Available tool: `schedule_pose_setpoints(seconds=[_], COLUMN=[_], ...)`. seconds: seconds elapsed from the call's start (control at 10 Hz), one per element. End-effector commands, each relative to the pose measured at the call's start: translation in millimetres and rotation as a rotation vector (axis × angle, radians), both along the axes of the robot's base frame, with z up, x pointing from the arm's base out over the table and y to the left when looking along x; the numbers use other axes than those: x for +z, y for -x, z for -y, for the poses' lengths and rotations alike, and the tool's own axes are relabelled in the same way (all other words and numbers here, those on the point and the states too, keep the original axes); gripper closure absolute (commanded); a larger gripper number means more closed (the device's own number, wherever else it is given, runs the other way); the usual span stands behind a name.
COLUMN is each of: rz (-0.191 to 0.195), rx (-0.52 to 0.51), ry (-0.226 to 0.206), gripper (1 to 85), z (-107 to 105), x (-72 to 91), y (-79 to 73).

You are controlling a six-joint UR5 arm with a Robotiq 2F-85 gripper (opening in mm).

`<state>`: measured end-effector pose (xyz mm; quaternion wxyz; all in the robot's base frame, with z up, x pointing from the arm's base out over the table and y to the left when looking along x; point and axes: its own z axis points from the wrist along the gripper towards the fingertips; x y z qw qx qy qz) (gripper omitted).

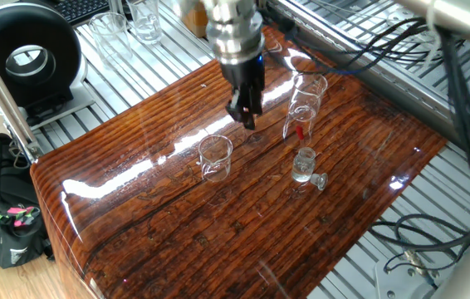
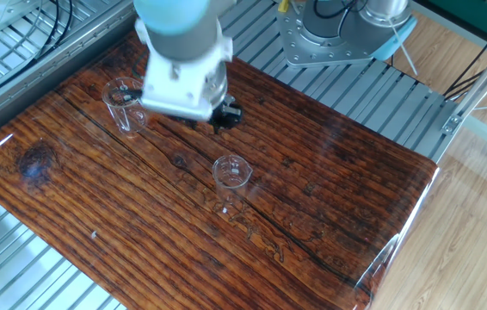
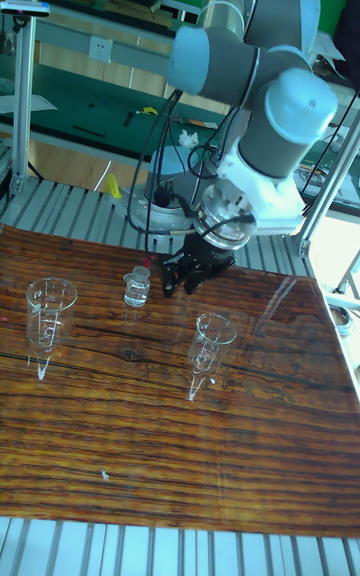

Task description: Transfer liquid using a dropper

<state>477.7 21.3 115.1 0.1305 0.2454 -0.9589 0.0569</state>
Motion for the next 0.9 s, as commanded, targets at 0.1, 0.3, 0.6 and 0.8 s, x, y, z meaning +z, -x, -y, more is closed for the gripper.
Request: schedule_pose_setpoints(seconds=[0.1, 0.3, 0.6, 0.8], rz=[-0.091, -0.113, -0.124, -0.132], rx=[0.033, 0.068, 0.101, 0.123], ry=[0.082, 0.182, 0.181, 0.199], gripper=[45.3, 49.0, 48.7, 48.3], z=[6, 26, 25, 27], x=[-27.4, -19.7, -22.5, -28.0], y=[33.9, 47.2, 52.7, 57.8])
